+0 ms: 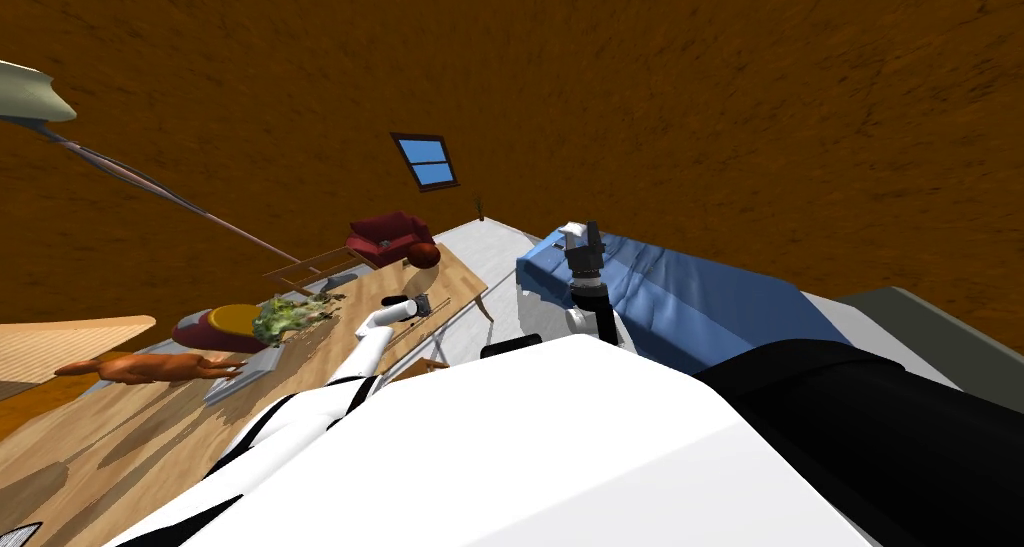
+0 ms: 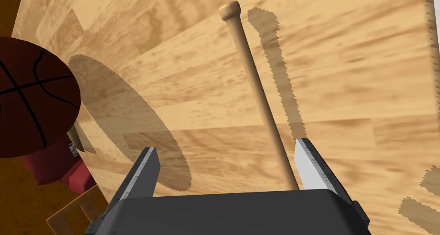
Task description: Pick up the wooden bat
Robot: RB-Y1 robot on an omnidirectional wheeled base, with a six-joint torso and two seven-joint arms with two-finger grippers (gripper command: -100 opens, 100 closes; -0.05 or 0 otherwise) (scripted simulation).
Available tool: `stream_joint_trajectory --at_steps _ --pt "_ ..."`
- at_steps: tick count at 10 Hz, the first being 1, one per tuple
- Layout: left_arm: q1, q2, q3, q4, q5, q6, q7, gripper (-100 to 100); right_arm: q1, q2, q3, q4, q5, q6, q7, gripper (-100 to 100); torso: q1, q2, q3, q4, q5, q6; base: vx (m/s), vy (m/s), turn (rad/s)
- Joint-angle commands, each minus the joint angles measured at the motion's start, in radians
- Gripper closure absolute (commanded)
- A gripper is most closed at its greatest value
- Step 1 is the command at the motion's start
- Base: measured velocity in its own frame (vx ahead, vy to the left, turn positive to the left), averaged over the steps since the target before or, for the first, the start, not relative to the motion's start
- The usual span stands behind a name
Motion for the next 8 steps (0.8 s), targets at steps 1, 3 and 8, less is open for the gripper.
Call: stream_joint_trajectory --at_steps 1,3,8 --pt "-0.016 0.007 0.001 0.05 0.01 0.036 0.003 -100 0.0 0.0 0.0 0.0 0.0 0.0 0.0 0 0.0 0.0 0.0 0.0 0.0 0.0 0.022 0.046 -0.043" --pt "-0.016 0.007 0.001 0.052 0.01 0.036 0.003 -100 0.0 0.0 0.0 0.0 0.0 0.0 0.0 0 -0.001 0.001 0.0 0.0 0.0 0.0 0.006 0.01 0.006" --pt "-0.093 0.046 0.01 0.222 0.06 0.162 0.021 -100 0.0 0.0 0.0 0.0 0.0 0.0 0.0 0 0.0 0.0 0.0 0.0 0.0 0.0 0.026 0.041 -0.036"
